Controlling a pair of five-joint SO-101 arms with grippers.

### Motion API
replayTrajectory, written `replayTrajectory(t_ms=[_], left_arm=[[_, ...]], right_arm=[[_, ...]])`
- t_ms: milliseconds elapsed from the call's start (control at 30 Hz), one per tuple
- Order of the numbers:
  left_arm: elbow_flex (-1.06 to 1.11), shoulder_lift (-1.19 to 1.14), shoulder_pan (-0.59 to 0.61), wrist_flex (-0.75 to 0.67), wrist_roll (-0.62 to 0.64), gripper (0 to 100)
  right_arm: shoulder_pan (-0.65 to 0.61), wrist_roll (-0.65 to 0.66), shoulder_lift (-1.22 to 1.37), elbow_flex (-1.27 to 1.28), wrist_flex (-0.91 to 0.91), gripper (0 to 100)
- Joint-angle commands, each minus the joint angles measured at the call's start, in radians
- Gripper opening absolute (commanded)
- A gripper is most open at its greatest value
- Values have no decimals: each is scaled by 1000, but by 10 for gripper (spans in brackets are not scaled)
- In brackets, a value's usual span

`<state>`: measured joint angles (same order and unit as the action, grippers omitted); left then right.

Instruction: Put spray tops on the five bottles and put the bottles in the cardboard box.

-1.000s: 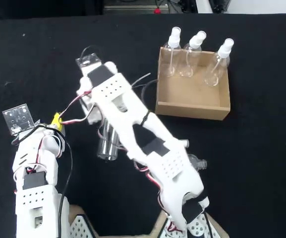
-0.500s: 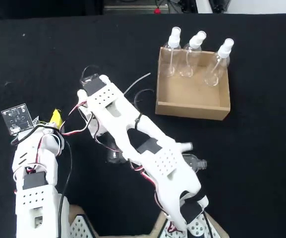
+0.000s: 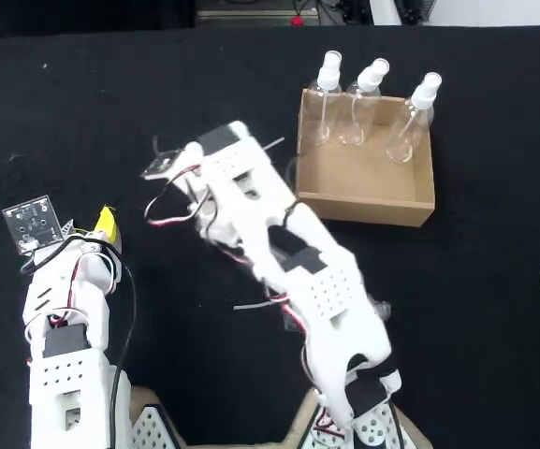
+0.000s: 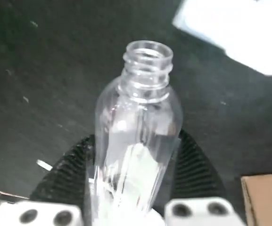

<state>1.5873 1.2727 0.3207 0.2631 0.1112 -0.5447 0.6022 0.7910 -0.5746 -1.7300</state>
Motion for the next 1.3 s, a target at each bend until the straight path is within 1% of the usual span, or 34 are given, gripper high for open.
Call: replayTrajectory(t_ms=[0, 67, 133, 200, 267, 400, 533, 700, 967, 1100, 1267], left_arm=[[-15, 11, 8, -18, 2, 188], [-15, 11, 8, -18, 2, 188], [-15, 11, 8, -18, 2, 188], [-15, 11, 8, -18, 2, 188], [-15, 11, 8, -18, 2, 188], [-16, 11, 8, -18, 2, 188], [-16, 11, 7, -18, 2, 188], [-16, 11, 7, -18, 2, 188], [-16, 11, 8, -18, 2, 188], [-16, 11, 8, -18, 2, 188], [-16, 11, 8, -18, 2, 188]], right_arm=[[60, 41, -25, -4, -35, 124], [58, 35, -25, -1, -37, 178], [57, -3, -25, -1, -37, 235], [54, -29, -42, -2, -37, 268], [48, -77, -79, -1, -37, 268], [41, -219, -171, 13, -35, 271], [14, -307, -209, 38, -32, 272], [-31, -315, -186, 27, -28, 270], [-28, -324, -59, -16, 41, 269], [-26, -324, -25, -82, 41, 268], [-26, -316, 25, -104, 51, 268]])
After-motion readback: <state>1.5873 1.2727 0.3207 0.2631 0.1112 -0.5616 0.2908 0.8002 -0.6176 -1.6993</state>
